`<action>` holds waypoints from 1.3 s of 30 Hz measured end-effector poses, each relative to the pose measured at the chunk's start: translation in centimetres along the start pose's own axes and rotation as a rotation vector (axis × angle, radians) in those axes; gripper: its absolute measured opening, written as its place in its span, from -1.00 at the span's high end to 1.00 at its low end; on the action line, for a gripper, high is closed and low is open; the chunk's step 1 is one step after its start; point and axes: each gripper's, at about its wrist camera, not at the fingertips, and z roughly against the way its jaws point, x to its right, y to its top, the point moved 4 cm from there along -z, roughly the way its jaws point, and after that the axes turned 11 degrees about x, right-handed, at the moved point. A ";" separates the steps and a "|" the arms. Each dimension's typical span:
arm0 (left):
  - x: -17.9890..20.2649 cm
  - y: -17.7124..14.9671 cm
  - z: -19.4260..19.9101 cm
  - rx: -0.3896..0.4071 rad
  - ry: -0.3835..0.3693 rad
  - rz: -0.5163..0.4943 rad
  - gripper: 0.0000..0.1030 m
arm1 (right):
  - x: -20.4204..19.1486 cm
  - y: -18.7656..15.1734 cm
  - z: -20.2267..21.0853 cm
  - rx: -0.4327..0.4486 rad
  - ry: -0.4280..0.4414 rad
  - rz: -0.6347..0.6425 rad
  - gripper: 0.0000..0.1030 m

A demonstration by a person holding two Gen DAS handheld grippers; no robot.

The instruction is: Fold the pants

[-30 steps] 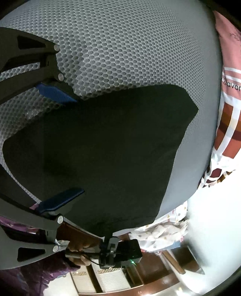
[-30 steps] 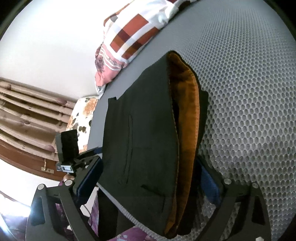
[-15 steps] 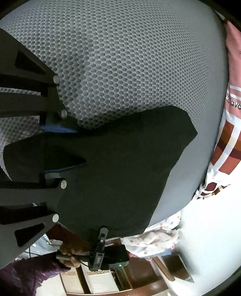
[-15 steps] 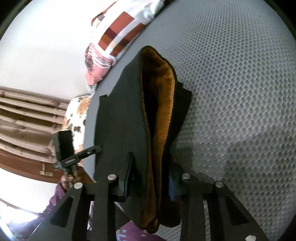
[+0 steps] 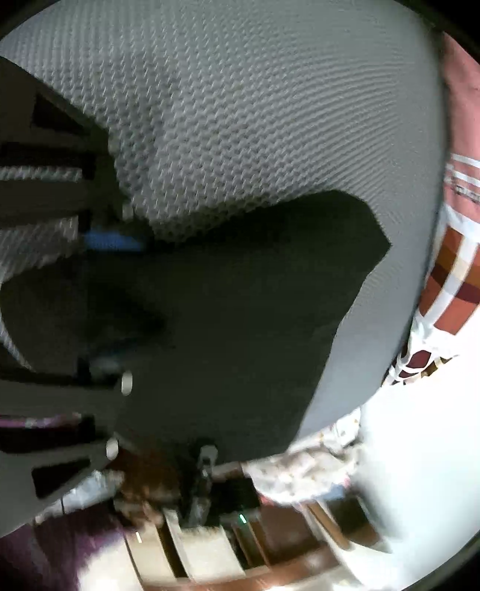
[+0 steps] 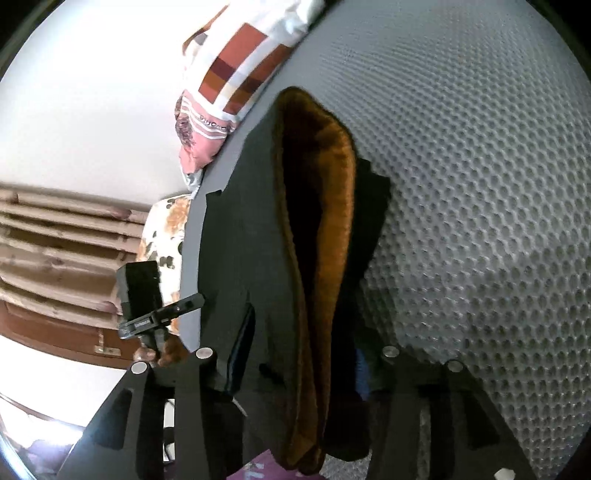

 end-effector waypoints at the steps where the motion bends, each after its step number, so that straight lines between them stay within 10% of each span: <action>1: -0.1 -0.1 0.1 0.014 0.000 0.011 0.43 | -0.1 -0.1 0.0 0.003 -0.015 0.018 0.31; 11: -0.5 -1.1 1.8 0.072 0.033 0.018 0.54 | 0.0 -0.5 -0.3 0.025 -0.012 -0.006 0.40; 19: -0.7 -0.3 0.7 -0.003 -0.105 0.098 -0.28 | -0.2 -0.1 -0.9 -0.020 -0.007 -0.025 0.25; 21: 0.0 -0.1 0.5 0.026 -0.064 0.056 -0.15 | -0.1 0.1 -1.0 -0.016 0.002 -0.047 0.20; 23: 0.9 -0.5 0.2 0.074 0.087 -0.060 0.42 | -0.6 0.2 -1.2 -0.007 -0.029 -0.007 0.36; 39: 2.8 -1.6 6.4 0.264 0.300 -0.205 0.70 | -6.4 -1.7 -3.9 0.077 -0.009 0.076 0.52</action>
